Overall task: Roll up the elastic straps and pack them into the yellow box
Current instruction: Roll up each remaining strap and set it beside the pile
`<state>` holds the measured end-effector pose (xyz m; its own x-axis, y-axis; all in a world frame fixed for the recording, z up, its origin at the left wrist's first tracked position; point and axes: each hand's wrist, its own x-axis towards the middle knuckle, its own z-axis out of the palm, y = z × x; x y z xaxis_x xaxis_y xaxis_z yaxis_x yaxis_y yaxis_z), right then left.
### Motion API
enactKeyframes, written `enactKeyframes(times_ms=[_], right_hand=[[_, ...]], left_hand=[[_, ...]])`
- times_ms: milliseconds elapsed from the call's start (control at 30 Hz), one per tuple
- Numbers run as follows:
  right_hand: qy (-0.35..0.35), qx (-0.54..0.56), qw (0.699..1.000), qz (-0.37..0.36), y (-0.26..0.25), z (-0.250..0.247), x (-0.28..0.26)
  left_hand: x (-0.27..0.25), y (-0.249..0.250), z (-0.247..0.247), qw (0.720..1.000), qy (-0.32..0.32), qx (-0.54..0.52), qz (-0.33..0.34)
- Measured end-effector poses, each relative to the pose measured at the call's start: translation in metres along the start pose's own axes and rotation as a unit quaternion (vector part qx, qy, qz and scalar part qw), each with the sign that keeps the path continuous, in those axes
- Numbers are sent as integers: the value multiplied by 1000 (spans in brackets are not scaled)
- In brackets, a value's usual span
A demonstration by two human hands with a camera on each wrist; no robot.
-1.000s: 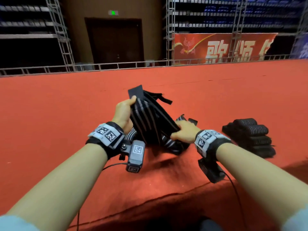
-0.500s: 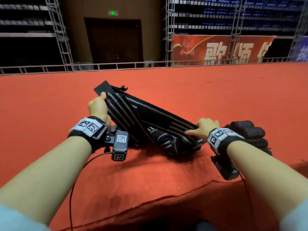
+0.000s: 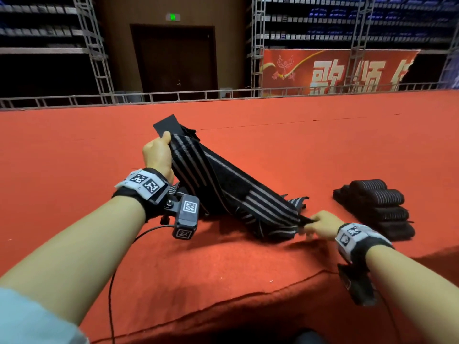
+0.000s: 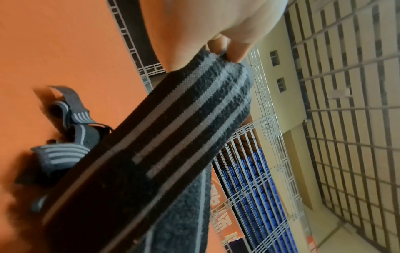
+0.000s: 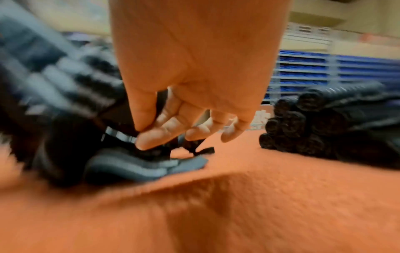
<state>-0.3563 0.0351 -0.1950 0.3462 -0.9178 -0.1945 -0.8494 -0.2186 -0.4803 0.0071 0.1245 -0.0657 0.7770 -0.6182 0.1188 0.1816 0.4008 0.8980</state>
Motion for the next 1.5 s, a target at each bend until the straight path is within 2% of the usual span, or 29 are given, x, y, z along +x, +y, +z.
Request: enactKeyframes(times_ms=[33,100,233,300,367,400,500,533,567,667,733,767,833,967,1067,1100,1133,1233,1300,1367,1500], right_hand=[[32,95,995,-11,0,-6,2],[70,264,962,-27,-15,-19,-2],[34,505,858,-89,-64,-38,-13],[27,601,789,-122,-87,-53,-17],[77,681,714,-145,-110,-75,-20],[116,702,685,-154,-120,-88,-21],[238,704,644,-179,-143,-126,-25],[270,689,644,-193,-150,-134,-26],[298,659,657,-210,-157,-138,-26],[340,503,759,-236,-175,-134,-21],[358,432,796,-226,-178,-126,-17],[378,413,800,-216,-179,-124,-16],[427,388,787,-218,-181,-122,-17],[489,316,764,-279,-186,-115,-25],[502,366,744,-245,-184,-116,-17],[495,381,750,-219,-183,-115,-14],[473,384,768,-199,-182,-112,-13],[370,299,863,-172,-189,-83,-6],[299,259,902,-171,-195,-56,-2],[235,286,914,-168,-201,-33,5],[154,412,880,-180,-204,-11,0]], left_hand=[[1,-1,-1,1000,-4,11,10],[-2,-5,0,999,-15,46,23],[1,-23,3,991,-66,113,30],[3,-29,2,987,-90,135,23],[1,-28,0,984,-94,149,14],[2,-28,-3,982,-93,161,12],[4,-26,-15,963,-109,245,30],[2,-23,-18,951,-119,281,49],[-2,-21,-20,937,-132,314,74],[-13,-17,-22,875,-156,426,170],[-20,-17,-23,855,-159,452,199],[-23,-17,-24,862,-165,437,196],[-29,-16,-24,897,-178,367,169],[-38,-14,-25,959,-191,193,78],[-39,-12,-30,972,-198,122,23],[-41,-12,-31,971,-204,123,23],[-44,-11,-32,968,-214,129,29],[-53,-13,-28,950,-264,157,55],[-62,-16,-23,936,-293,182,69],[-71,-18,-17,933,-298,184,87],[-79,-21,-16,940,-281,174,87]])
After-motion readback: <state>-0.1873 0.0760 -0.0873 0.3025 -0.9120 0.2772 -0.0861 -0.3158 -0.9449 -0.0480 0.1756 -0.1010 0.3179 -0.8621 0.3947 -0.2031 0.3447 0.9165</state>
